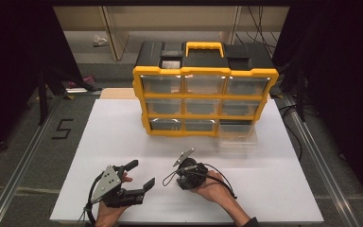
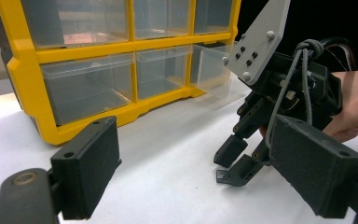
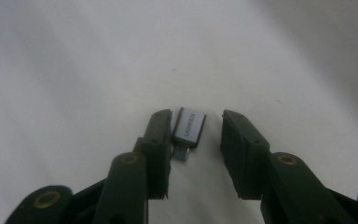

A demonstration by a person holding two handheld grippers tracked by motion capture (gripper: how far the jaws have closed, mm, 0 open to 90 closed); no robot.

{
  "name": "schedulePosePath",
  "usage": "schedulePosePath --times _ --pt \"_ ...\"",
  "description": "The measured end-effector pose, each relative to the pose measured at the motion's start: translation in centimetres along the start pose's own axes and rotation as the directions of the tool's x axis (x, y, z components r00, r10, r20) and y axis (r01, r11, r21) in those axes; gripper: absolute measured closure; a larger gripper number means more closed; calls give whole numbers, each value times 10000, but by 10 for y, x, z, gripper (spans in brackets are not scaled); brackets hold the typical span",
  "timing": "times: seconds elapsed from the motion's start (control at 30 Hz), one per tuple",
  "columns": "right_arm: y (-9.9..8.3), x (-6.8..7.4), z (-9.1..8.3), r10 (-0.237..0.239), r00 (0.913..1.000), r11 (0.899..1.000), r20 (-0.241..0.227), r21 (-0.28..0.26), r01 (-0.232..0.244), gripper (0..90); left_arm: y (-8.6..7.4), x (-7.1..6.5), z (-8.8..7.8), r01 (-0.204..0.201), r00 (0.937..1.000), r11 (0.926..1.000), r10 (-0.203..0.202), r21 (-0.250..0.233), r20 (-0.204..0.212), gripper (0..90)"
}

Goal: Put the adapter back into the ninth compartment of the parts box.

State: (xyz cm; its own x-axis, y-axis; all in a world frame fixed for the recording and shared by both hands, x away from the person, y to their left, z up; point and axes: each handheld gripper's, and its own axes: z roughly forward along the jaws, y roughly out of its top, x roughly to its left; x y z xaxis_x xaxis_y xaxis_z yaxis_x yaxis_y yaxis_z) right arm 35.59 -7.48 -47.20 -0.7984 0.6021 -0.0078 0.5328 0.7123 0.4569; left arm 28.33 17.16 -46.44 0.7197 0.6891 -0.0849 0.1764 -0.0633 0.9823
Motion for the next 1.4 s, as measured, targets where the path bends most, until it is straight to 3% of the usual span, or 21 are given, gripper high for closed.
schedulePosePath --times 0.2,0.67,1.0,1.1,1.4 --pt "0 1 0 -64 9999 10000 -87 -42 63 755 0 0 0 -15 10000 10000 15 15 -4 157" --pt "0 1 -1 -282 9996 9996 -103 -48 281 767 0 0 0 5 10000 10000 -5 -2 15 157" --pt "2 -7 -20 -283 9996 9952 -91 -944 274 767 0 0 0 4 10000 10000 -4 -19 14 157" --pt "2 -13 -30 -305 9993 9892 -215 -1442 271 767 0 0 0 7 10000 10000 -7 -10 40 157" --pt "2 -21 -47 34 9998 9779 -172 -2091 -69 767 0 0 0 2 10000 10000 -2 12 71 158"
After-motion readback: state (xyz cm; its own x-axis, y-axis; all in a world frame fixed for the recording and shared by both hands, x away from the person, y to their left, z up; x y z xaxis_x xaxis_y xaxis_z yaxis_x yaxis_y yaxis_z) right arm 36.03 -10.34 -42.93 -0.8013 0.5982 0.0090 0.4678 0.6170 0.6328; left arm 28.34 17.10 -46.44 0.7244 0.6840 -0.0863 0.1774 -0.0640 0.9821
